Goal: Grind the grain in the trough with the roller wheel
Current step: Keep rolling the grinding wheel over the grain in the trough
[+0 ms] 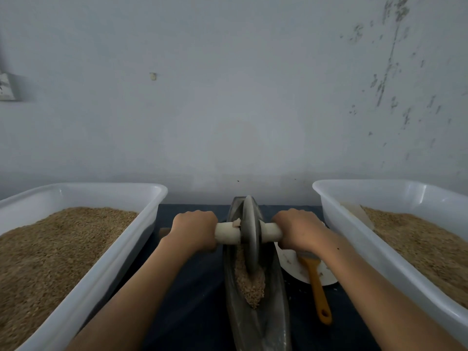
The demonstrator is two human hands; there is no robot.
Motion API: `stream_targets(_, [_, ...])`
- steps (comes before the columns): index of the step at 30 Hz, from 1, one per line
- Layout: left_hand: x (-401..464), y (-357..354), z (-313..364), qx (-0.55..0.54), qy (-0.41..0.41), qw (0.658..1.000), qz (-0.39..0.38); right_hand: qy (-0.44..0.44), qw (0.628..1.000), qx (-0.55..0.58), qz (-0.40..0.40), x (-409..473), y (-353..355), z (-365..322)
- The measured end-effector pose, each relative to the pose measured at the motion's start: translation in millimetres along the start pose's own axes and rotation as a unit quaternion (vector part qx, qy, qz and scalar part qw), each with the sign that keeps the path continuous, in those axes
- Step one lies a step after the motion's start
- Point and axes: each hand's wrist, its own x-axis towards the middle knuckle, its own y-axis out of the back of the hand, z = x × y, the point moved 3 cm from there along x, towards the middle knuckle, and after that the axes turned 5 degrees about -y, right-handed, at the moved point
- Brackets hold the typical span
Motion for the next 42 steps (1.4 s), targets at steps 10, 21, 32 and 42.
stream_targets(10, [-0.8, -0.6, 0.5, 0.005, -0.007, 1.0, -0.026, 0.003, 0.999, 0.006, -0.037, -2.2, 0.8, 0.0])
stream_targets(21, [0.4, -0.3, 1.0, 0.008, -0.004, 0.999, 0.031, -0.021, 1.0, -0.006, -0.007, -1.3, 2.0, -3.2])
stream_targets(32, [-0.8, -2.4, -2.1, -0.023, -0.026, 0.997, -0.072, -0.001, 0.995, 0.01, -0.098, -6.3, 3.5, -0.9])
stream_targets(42, [4.1, -3.4, 0.1, 0.014, -0.006, 0.998, 0.053, -0.024, 1.0, -0.001, -0.013, 0.5, 1.3, -4.0])
